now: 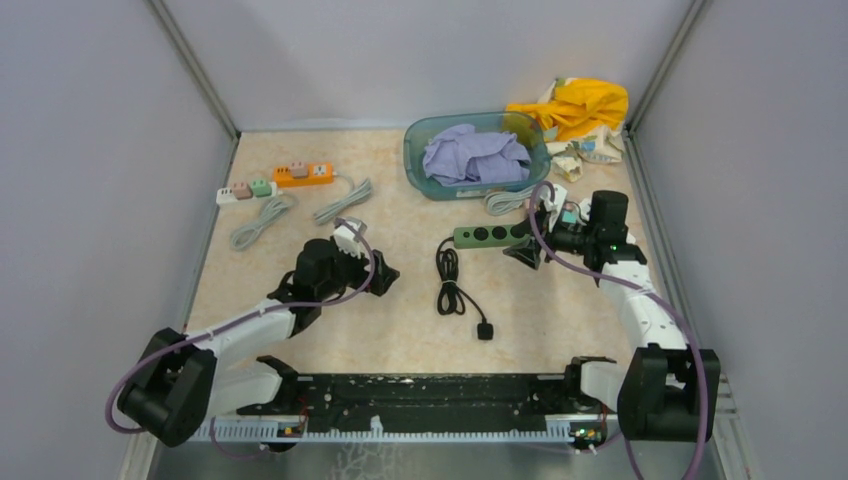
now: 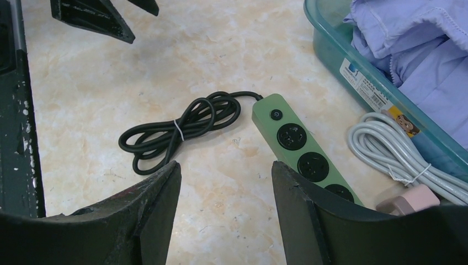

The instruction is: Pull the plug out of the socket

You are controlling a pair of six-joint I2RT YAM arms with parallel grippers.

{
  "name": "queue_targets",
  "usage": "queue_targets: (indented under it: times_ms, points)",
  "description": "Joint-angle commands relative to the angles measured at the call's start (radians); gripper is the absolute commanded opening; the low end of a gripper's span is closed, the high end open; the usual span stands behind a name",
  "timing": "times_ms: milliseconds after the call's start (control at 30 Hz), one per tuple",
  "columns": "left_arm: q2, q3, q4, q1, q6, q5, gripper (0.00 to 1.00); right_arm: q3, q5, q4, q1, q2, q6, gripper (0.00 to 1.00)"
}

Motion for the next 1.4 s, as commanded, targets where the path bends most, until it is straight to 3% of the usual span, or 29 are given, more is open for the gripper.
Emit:
queue_targets:
  times_ms: [0, 300, 1367]
  points:
    - [0.03, 0.092, -0.074, 0.009, 0.049, -0.071, 1.0, 0.049, -0.028, 0.011, 0.011, 0.002, -0.027, 0.61]
    - [0.075, 0.144, -0.098, 0.025, 0.063, -0.114, 1.0, 0.05, -0.028, 0.005, 0.011, 0.005, -0.033, 0.61]
    - [0.177, 0.253, -0.094, 0.127, 0.03, -0.055, 1.0, 0.056, -0.032, -0.007, 0.011, 0.004, -0.04, 0.61]
